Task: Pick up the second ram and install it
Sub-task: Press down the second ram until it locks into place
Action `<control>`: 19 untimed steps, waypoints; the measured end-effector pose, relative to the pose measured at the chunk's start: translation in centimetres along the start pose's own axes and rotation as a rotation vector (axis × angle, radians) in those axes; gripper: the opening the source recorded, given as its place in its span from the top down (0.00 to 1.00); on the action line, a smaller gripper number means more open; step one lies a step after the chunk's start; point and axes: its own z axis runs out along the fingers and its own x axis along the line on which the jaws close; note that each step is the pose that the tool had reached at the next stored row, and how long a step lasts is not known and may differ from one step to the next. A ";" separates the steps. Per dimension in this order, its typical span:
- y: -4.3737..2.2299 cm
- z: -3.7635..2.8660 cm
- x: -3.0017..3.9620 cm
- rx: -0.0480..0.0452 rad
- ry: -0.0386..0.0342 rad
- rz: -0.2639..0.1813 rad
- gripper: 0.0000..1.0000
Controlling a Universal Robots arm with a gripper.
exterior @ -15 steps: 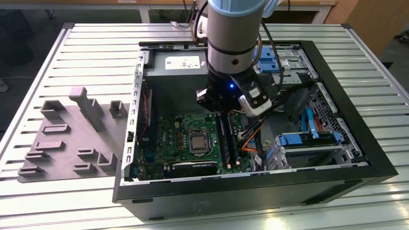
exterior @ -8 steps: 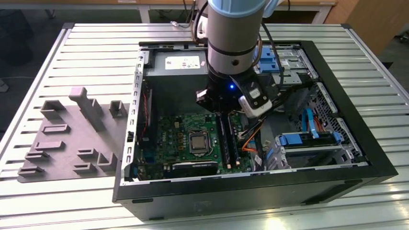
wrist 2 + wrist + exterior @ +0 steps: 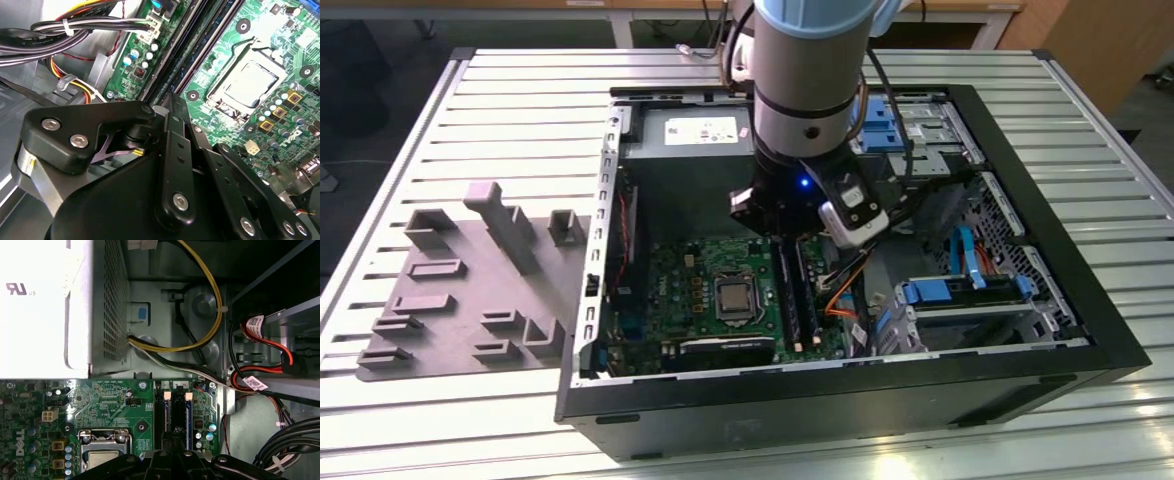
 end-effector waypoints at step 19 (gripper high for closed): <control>-0.42 -0.01 -0.01 -0.0001 -0.0001 0.000 0.89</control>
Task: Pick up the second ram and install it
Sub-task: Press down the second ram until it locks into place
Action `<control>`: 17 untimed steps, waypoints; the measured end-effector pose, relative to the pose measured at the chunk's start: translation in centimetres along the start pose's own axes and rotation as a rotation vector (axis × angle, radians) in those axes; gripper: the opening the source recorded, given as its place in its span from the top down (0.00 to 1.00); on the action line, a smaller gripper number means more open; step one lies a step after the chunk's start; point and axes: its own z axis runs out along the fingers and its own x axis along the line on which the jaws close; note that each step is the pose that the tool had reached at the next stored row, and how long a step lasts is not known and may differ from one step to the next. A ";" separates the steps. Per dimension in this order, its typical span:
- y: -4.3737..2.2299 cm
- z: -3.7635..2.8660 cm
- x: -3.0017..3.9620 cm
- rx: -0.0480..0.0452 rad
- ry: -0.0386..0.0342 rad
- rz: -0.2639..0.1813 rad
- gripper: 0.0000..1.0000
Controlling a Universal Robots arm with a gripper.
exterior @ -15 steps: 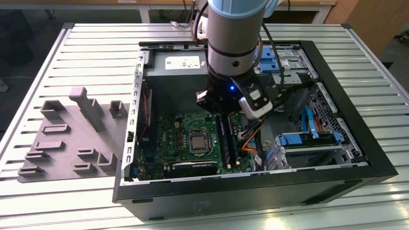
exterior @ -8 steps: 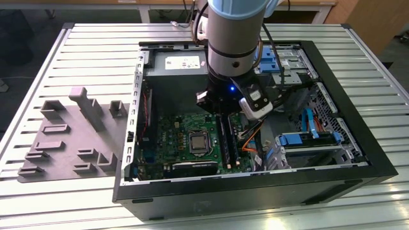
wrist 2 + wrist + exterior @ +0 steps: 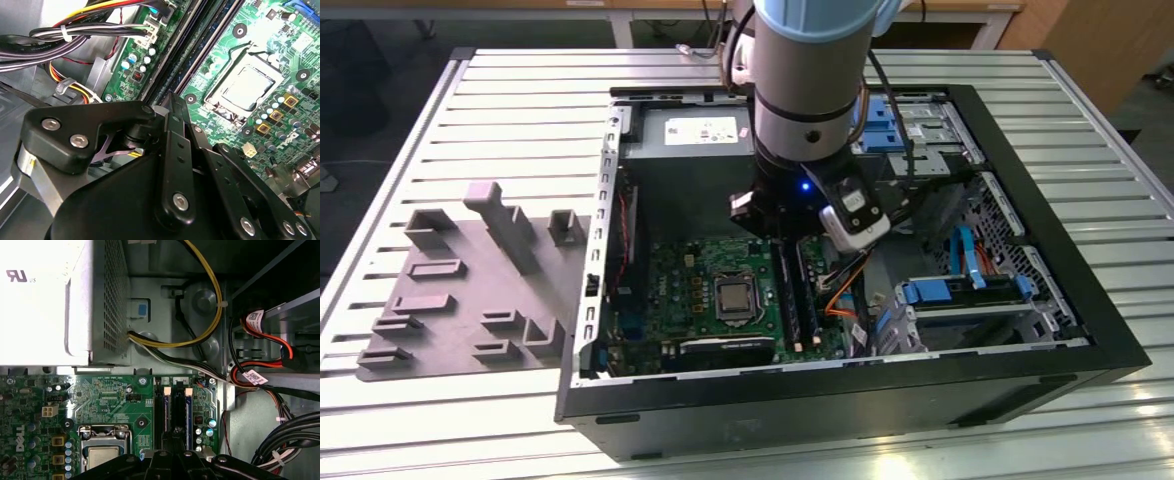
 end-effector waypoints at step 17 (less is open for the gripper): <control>-0.41 -0.02 -0.01 0.0001 0.0001 0.000 0.89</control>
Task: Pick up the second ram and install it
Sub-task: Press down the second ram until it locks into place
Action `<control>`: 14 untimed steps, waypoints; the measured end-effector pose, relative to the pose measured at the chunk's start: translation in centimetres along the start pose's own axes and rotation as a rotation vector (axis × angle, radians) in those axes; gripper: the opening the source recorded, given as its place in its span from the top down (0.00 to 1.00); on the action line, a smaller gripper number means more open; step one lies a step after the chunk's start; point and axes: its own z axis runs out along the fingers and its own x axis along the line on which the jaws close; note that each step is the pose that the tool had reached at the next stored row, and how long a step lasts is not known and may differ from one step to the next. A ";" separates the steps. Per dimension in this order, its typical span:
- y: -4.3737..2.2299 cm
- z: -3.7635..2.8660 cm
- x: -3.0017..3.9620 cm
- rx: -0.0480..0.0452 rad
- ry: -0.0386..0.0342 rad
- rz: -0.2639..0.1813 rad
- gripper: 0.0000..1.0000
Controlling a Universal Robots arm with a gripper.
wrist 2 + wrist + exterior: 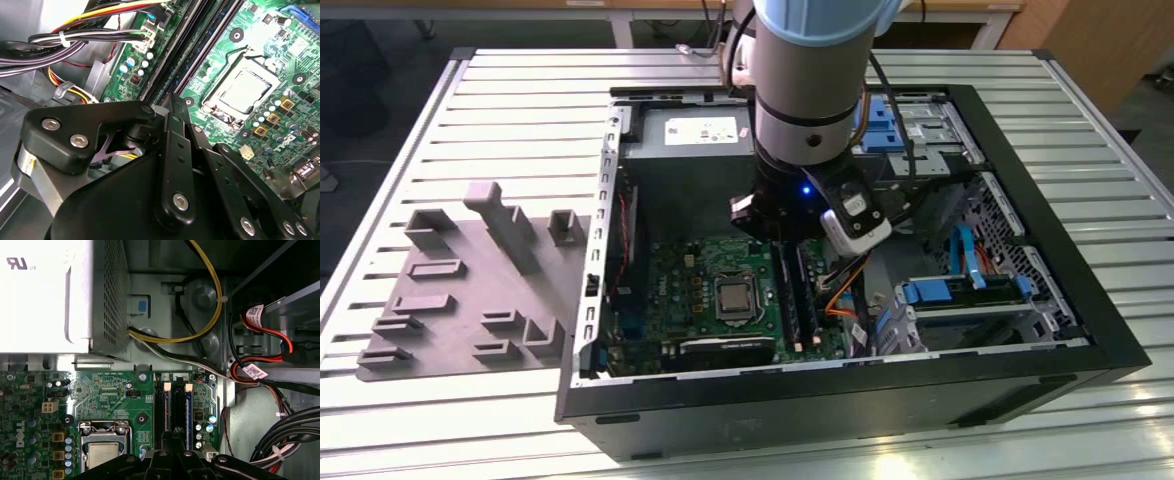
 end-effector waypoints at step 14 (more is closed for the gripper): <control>-0.40 -0.01 -0.01 -0.0001 0.0000 0.000 0.89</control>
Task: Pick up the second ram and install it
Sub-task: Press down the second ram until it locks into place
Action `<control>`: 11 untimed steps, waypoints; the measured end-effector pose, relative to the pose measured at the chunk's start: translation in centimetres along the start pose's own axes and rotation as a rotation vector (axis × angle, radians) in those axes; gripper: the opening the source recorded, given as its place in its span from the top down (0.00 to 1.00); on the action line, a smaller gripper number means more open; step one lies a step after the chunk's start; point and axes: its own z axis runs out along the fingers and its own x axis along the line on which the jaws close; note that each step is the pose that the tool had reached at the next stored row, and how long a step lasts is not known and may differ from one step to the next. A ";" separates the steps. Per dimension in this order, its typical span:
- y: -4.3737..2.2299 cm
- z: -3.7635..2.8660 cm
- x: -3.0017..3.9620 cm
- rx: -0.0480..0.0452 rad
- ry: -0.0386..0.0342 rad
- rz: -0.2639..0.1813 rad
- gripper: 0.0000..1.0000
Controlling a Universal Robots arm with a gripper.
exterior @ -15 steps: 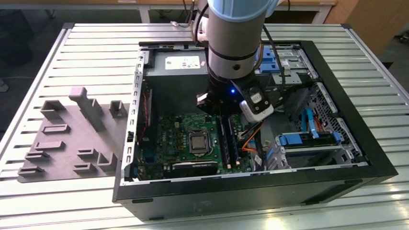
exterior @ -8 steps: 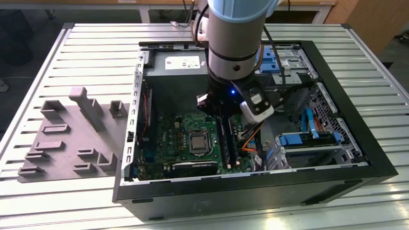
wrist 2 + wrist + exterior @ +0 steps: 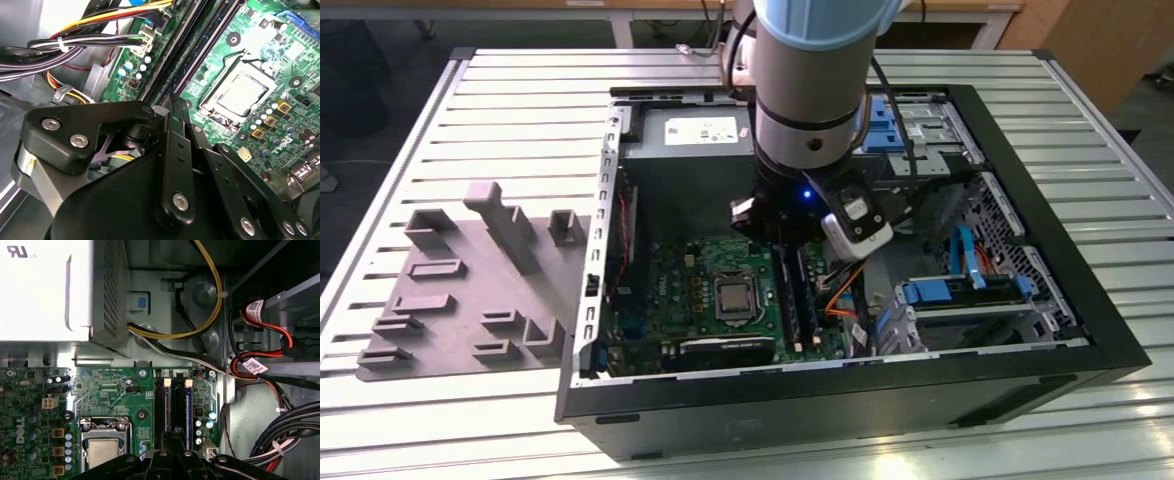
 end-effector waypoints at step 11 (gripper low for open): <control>-0.48 -0.02 -0.01 0.0000 0.0000 0.000 0.89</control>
